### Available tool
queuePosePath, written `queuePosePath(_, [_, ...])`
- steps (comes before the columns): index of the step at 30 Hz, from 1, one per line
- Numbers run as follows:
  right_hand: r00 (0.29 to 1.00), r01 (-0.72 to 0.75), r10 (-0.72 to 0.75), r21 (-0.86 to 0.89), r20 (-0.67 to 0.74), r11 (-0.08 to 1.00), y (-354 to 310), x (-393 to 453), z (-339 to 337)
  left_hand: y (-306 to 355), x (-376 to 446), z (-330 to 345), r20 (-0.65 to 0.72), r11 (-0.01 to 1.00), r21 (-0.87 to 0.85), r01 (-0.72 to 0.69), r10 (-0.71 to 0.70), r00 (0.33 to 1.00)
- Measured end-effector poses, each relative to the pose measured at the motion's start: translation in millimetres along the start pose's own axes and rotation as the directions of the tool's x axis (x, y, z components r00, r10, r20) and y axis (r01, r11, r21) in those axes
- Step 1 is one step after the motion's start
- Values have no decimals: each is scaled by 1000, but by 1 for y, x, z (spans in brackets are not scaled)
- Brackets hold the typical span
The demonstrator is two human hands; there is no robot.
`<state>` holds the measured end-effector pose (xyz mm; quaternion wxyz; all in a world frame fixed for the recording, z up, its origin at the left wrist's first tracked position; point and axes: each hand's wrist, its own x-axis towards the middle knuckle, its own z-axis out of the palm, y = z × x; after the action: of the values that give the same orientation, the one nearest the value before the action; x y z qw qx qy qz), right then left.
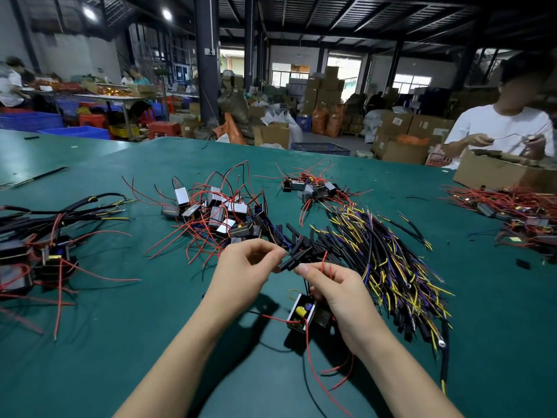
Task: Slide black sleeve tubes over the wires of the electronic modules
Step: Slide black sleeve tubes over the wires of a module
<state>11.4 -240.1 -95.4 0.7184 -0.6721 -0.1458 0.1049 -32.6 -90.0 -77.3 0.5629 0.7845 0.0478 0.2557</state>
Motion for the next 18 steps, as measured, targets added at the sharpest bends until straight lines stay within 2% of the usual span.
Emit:
queuePosePath(3, [1000, -6, 6, 21, 12, 1000, 0, -1, 0, 2, -1, 2, 143, 951, -237, 198, -168, 975])
queuePosePath(6, [999, 20, -21, 27, 47, 999, 0, -3, 2, 1, -4, 4, 252, 924, -280, 262, -192, 948])
queuePosePath(10, [997, 47, -49, 29, 65, 998, -1, -4, 5, 1, -5, 4, 203, 926, -283, 251, -197, 959])
queuePosePath(13, [989, 140, -139, -10, 58, 990, -2, -5, 6, 1, -4, 4, 165, 929, -277, 244, -204, 965])
queuePosePath(16, [986, 164, -164, -81, 4, 983, 1, -3, 3, 1, -1, 2, 98, 953, -246, 177, -157, 983])
queuePosePath(18, [987, 160, -158, -83, 23, 984, -2, -3, -1, 4, 1, -4, 96, 958, -253, 132, -111, 989])
